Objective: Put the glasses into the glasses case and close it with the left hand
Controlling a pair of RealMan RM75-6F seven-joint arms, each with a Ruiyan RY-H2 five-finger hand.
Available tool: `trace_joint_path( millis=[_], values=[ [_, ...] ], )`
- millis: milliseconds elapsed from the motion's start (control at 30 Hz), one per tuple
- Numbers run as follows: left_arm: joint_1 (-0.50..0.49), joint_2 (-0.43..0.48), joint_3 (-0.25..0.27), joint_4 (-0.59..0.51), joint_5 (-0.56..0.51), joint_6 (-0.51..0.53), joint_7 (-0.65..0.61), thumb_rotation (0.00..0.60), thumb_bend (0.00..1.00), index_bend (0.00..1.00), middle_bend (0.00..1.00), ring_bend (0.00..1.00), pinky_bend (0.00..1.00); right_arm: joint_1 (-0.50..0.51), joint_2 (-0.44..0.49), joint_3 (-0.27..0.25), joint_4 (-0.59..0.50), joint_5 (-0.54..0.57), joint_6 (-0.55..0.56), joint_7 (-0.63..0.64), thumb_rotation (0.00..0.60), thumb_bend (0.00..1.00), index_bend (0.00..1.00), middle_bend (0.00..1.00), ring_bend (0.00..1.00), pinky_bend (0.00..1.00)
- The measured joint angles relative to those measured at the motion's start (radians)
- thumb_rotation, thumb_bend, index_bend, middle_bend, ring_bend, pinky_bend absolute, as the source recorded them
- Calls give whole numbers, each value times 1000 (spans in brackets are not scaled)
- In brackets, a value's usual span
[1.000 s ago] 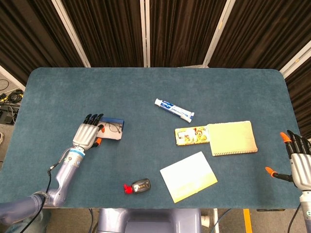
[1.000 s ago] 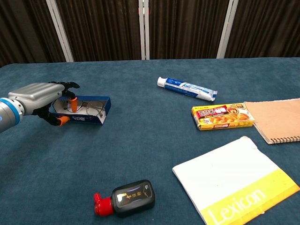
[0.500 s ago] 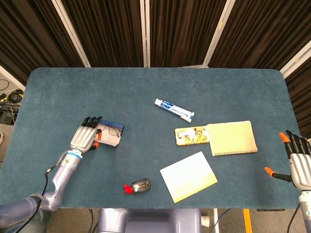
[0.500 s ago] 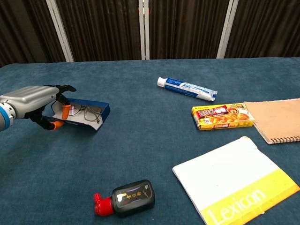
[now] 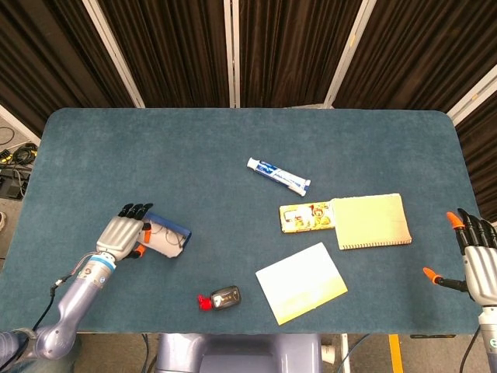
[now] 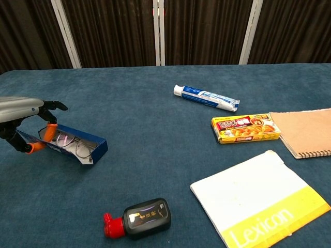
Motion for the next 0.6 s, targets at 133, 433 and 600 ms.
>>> trace_joint_path(
  millis=[133, 433, 600],
  values=[
    [-13, 0, -3, 0, -12, -9, -10, 600, 470, 658, 0, 0, 0, 1, -1, 1, 2, 3, -1, 0, 600, 0, 0, 0, 0, 0],
    [-56, -81, -23, 132, -20, -47, -71, 600, 461, 614, 0, 0, 0, 1, -3, 1, 4, 7, -3, -3, 600, 0, 0, 0, 0, 0],
    [-75, -111, -24, 176, -29, -60, -84, 600, 445, 492, 0, 0, 0, 0, -3, 2, 6, 9, -3, -2, 600, 0, 0, 0, 0, 0]
  ],
)
